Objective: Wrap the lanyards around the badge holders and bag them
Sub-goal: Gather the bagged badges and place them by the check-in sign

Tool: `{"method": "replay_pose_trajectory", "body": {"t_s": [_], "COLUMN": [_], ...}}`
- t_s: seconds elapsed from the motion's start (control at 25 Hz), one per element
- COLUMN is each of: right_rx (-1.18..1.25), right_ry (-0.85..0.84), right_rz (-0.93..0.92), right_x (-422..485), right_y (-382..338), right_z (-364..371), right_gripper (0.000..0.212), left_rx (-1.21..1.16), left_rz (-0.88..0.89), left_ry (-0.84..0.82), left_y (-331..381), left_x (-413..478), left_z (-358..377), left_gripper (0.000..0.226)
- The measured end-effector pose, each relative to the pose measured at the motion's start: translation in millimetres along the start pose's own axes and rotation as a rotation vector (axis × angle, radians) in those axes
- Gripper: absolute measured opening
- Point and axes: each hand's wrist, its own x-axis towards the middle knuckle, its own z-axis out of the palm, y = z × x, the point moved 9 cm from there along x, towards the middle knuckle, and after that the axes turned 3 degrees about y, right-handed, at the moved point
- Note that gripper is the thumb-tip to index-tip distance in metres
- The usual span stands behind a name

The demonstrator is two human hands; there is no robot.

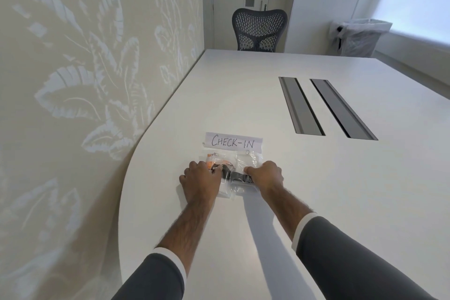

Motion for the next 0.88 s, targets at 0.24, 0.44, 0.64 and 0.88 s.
{"method": "replay_pose_trajectory", "body": {"t_s": [0.24, 0.44, 0.64, 0.88], "right_rx": [-0.144, -0.343, -0.492, -0.54], "right_ry": [0.028, 0.189, 0.077, 0.072], "right_rz": [-0.101, -0.375, -0.553, -0.592], "right_x": [-7.0, -28.4, -40.8, -53.2], "right_y": [-11.4, -19.8, -14.2, -3.0], "right_z": [-1.1, -7.6, 17.1, 10.7], "right_gripper": [0.048, 0.066, 0.071, 0.076], "left_rx": [0.024, -0.132, 0.021, 0.084], "left_rz": [0.009, 0.003, 0.107, 0.172], "left_ry": [0.033, 0.01, -0.032, -0.043], "left_y": [4.9, 12.2, 12.6, 21.6], "left_x": [-4.1, -9.6, -21.3, -35.2], "left_z": [8.0, 16.6, 30.7, 18.9], "left_gripper": [0.046, 0.064, 0.075, 0.076]}}
